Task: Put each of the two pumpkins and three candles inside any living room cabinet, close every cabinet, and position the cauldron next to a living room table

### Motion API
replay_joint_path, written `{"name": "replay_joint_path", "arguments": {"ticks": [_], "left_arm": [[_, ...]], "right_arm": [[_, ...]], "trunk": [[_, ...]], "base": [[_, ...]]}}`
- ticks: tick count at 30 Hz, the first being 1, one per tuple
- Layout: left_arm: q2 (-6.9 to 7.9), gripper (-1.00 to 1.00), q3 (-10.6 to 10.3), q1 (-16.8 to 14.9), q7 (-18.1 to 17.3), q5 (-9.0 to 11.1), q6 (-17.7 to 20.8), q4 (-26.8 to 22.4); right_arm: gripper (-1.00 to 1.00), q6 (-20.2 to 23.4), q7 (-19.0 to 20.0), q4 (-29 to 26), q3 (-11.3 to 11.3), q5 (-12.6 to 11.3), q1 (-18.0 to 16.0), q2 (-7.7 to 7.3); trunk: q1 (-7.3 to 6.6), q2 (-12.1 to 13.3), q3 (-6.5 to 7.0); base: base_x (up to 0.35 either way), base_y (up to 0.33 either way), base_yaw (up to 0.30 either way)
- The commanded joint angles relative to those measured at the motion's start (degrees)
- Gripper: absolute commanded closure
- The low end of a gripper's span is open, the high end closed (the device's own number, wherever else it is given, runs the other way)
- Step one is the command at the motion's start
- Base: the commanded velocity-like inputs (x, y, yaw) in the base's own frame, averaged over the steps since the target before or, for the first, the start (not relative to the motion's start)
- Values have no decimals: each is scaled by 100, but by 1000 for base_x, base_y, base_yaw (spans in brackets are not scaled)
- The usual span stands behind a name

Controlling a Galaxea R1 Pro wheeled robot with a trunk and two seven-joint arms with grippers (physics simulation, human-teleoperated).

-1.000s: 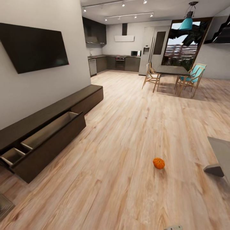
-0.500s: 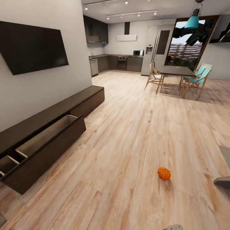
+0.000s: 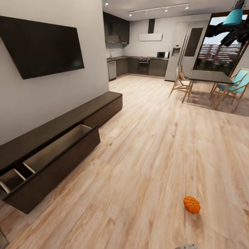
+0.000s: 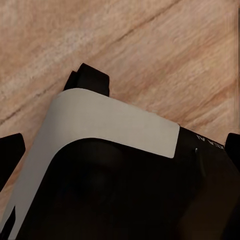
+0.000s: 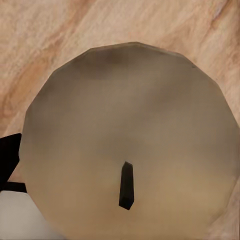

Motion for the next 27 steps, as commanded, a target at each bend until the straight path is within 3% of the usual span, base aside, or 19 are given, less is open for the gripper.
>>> {"name": "replay_joint_path", "arguments": {"ticks": [1, 12, 22, 27], "left_arm": [[-1, -100, 0, 1, 0, 0, 0, 0], [-8, -100, 0, 2, 0, 0, 0, 0], [-16, -100, 0, 2, 0, -4, 0, 0], [-23, -100, 0, 2, 0, -8, 0, 0]], "right_arm": [[100, -1, -3, -1, -2, -9, -1, 1], [100, -54, -3, 4, -3, -13, -2, 2], [100, -219, -7, 24, -4, -17, -1, -5], [100, -207, -22, 89, 10, 29, 47, -21]], "trunk": [[0, 0, -8], [0, 0, -79], [0, 0, -105], [0, 0, -106]], "base": [[337, 0, 176], [336, -28, 202], [294, -185, 268], [267, -226, 54]]}}
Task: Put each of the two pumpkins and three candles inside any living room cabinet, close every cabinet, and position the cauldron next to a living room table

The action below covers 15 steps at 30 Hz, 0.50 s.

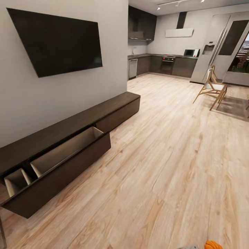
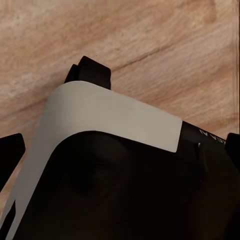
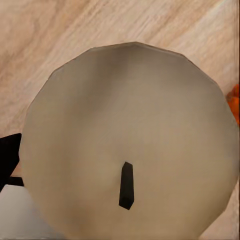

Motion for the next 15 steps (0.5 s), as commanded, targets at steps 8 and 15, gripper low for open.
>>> {"name": "replay_joint_path", "arguments": {"ticks": [8, 15], "left_arm": [[-4, -100, -5, -1, -2, -1, 0, 0], [9, -100, -9, 0, -8, -8, 0, 0]], "right_arm": [[100, -19, -16, -13, 0, -28, 27, 11], [100, -113, -17, -15, -1, -40, 28, 15]], "trunk": [[0, 0, 0], [0, 0, -7]], "base": [[262, -232, 13], [239, -238, 243]]}}
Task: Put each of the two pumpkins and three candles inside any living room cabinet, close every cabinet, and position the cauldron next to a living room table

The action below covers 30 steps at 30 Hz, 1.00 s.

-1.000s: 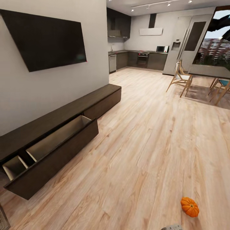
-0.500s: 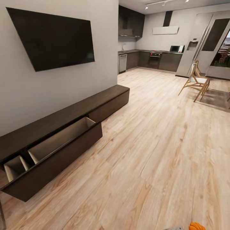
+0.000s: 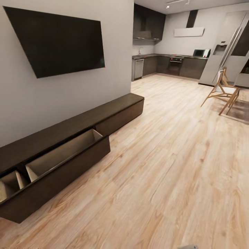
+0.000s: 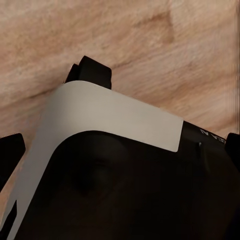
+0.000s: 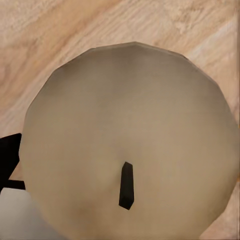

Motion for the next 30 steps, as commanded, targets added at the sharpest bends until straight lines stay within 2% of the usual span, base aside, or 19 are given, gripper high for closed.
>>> {"name": "replay_joint_path", "arguments": {"ticks": [1, 7, 30], "left_arm": [[-1, -100, 0, 0, 0, -1, 0, 0], [16, -100, 5, 0, 6, 13, 6, 0], [-9, -100, 10, 0, 6, 16, 0, -8]], "right_arm": [[100, -6, -3, -1, -1, -10, 0, 0], [100, -15, -3, -1, 0, -12, 0, 0], [100, -16, -3, 8, -2, -12, 0, 0]], "trunk": [[0, 0, -3], [0, 0, -25], [0, 0, -156]], "base": [[197, -242, 280], [71, -129, 282], [1, -3, 235]]}}
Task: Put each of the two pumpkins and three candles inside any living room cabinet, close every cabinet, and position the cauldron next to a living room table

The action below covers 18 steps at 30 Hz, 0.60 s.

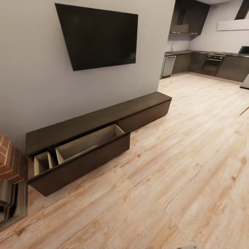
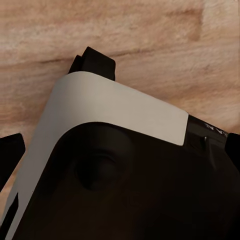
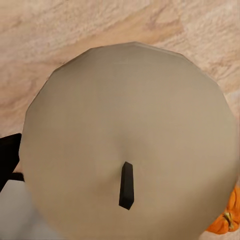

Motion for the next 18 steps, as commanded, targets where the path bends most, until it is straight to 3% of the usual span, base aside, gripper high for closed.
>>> {"name": "replay_joint_path", "arguments": {"ticks": [1, 8, 18], "left_arm": [[2, -100, -1, 0, 1, 0, 0, 1], [5, -100, -1, 0, 2, 0, 0, 1], [5, -100, -1, 0, 1, -8, 0, -1]], "right_arm": [[100, 0, -2, -1, 0, -8, 0, 0], [100, -2, -2, -1, 1, -8, 0, 0], [100, 0, -2, -1, 1, -8, 0, 7]], "trunk": [[0, 0, -7], [0, 0, -56], [0, 0, -130]], "base": [[0, 0, 204], [29, -41, 196], [206, -225, 185]]}}
